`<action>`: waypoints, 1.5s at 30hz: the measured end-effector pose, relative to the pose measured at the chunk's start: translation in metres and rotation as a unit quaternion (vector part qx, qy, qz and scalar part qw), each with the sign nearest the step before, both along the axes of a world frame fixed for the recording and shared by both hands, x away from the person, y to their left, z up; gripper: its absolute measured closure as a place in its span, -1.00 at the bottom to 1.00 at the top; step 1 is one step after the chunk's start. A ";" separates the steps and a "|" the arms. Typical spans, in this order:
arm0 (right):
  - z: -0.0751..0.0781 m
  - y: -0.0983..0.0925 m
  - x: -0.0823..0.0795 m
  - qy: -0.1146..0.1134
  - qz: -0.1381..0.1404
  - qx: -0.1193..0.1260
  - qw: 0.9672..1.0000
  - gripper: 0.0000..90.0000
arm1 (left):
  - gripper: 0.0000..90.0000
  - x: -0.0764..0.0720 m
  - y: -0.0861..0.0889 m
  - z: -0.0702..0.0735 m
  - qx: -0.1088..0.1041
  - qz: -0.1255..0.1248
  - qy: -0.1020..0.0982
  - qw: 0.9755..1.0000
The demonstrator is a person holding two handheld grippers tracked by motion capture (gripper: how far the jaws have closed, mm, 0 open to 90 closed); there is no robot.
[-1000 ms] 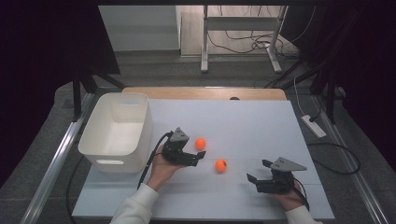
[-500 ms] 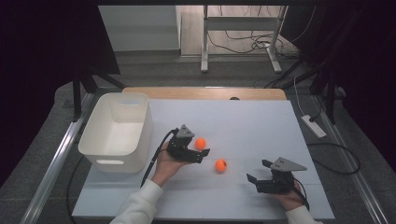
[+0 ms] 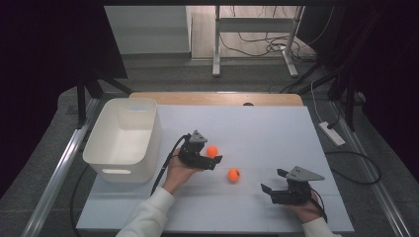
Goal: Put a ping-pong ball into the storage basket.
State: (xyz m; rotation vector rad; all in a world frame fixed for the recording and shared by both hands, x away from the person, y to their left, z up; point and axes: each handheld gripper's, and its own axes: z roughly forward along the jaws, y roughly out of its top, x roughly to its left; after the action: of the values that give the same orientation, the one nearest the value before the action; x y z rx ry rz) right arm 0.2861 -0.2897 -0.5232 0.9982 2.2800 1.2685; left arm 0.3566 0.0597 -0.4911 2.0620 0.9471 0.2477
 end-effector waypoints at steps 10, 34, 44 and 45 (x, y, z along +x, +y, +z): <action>0.000 0.000 0.001 -0.002 -0.001 -0.002 1.000 -0.72 | -0.76 0.009 -0.004 -0.006 0.008 0.002 0.013 1.000; -0.001 0.000 0.001 -0.002 -0.002 -0.006 1.000 -0.72 | -0.77 0.032 -0.009 -0.028 0.033 0.018 0.049 0.998; -0.001 0.000 0.001 -0.002 0.000 -0.008 1.000 -0.72 | -0.48 0.035 -0.011 -0.033 0.037 0.010 0.062 0.997; -0.001 0.000 0.001 -0.002 0.000 -0.008 1.000 -0.72 | -0.39 0.035 -0.011 -0.033 0.038 0.009 0.062 0.997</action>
State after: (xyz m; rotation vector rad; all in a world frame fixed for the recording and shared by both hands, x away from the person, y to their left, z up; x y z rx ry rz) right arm 0.2871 -0.2895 -0.5244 0.9890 2.2826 1.2488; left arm 0.3918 0.0486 -0.5244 2.1590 1.0447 0.1685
